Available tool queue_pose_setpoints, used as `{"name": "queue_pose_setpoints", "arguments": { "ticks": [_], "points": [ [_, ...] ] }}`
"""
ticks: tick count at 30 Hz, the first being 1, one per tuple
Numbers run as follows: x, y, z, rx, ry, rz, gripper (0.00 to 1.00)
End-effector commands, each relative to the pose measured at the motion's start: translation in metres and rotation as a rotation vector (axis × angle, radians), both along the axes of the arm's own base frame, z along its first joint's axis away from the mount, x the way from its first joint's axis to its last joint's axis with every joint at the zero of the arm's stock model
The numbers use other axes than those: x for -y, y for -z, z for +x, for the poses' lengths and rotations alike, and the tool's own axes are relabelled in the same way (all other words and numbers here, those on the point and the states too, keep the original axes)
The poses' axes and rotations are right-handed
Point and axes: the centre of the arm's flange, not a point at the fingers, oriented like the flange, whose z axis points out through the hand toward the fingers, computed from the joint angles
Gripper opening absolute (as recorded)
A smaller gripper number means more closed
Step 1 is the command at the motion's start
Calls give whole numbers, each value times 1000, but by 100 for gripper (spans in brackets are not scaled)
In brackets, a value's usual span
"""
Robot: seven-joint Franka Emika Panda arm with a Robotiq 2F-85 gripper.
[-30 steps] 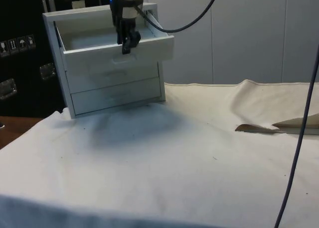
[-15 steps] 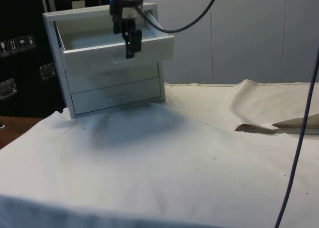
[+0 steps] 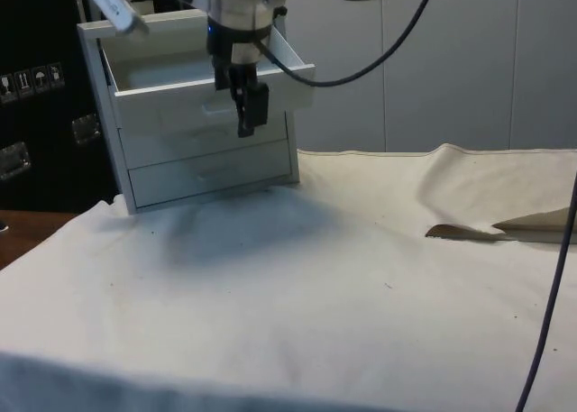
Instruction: Open the drawer, then close it.
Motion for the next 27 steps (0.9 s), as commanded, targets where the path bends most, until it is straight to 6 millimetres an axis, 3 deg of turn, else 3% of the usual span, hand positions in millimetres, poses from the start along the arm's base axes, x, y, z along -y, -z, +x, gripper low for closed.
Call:
{"name": "queue_pose_setpoints", "arguments": {
  "ticks": [1, 9, 16, 18, 19, 22, 26, 27],
  "points": [
    [-4, 4, 0, 9, -1, -5, 100],
    [-4, 25, 4, 17, 14, -24, 98],
    [-3, 27, 4, 15, 20, -32, 56],
    [-2, 28, 5, 29, 17, -38, 51],
    [-2, 29, 5, 30, 18, -39, 39],
    [-2, 29, 6, 31, 18, -40, 22],
    [-2, 30, 4, 19, 22, -39, 3],
    [0, 28, 7, 32, 19, -44, 3]
  ]
}}
